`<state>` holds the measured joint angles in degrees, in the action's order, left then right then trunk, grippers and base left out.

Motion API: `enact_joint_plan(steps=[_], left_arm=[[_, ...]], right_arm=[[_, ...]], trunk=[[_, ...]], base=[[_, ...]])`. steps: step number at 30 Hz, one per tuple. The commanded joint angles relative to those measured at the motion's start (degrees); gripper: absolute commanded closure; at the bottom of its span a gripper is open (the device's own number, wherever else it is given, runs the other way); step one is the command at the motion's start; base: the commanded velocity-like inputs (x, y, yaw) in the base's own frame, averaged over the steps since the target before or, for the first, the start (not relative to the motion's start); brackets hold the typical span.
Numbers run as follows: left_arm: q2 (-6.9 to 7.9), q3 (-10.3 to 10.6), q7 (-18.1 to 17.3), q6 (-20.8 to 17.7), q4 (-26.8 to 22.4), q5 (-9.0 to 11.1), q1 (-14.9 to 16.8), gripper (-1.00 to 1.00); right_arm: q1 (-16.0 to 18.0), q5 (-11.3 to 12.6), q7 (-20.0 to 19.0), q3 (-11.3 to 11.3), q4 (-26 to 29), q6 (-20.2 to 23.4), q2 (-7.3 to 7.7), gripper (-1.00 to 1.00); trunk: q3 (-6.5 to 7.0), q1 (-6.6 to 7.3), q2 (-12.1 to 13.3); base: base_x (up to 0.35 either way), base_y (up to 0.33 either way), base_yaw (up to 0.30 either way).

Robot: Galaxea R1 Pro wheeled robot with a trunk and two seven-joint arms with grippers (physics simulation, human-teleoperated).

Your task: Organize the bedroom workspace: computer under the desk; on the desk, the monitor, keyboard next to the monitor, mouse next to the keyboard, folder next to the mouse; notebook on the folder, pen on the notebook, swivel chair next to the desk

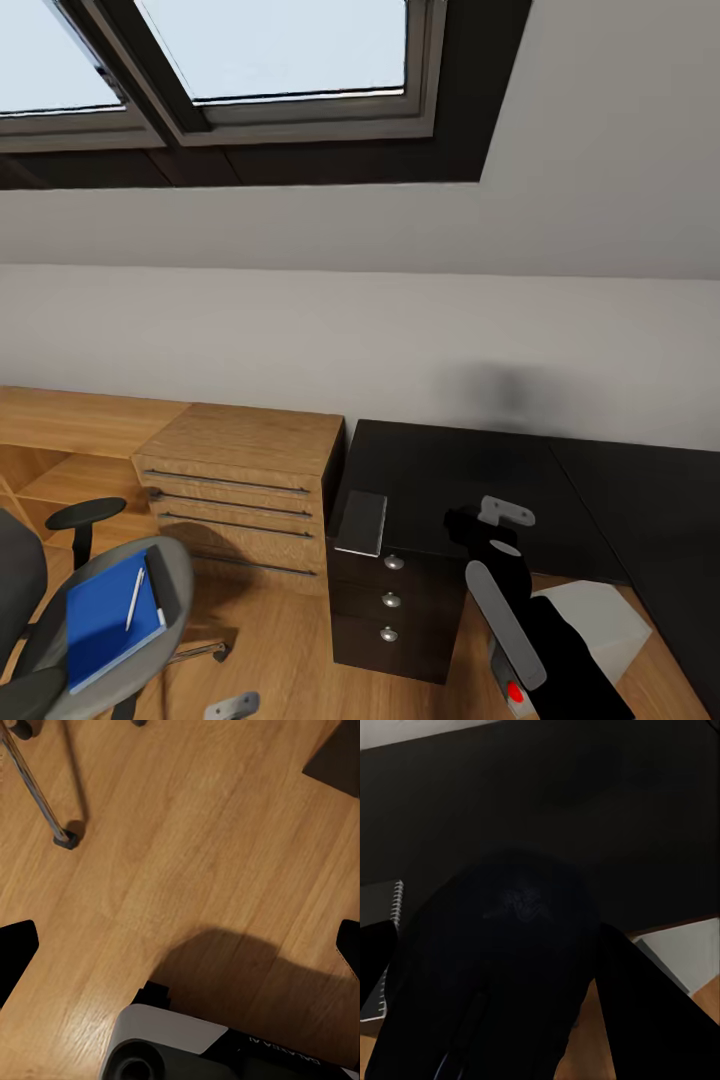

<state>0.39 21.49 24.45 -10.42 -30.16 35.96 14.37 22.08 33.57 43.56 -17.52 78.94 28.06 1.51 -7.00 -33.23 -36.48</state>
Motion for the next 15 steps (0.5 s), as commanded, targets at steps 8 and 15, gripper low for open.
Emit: enact_joint_plan(steps=[8, 15], left_arm=[[-0.15, 0.4, 0.4, 2.1, 0.4, 0.2, 0.0, -1.0], [-0.13, 0.6, 0.4, 6.3, 0.5, 0.2, 0.0, -1.0]], right_arm=[[-0.1, 0.6, 0.5, -0.4, 0.4, 0.1, -0.17, 1.0], [-0.1, 0.5, 0.7, -0.2, 0.4, 0.0, -0.28, 1.0]], trunk=[[1.34, 1.74, 3.1], [2.59, 3.28, 5.9]], base=[[0.0, 0.0, 0.0], [0.0, 0.0, -0.035]])
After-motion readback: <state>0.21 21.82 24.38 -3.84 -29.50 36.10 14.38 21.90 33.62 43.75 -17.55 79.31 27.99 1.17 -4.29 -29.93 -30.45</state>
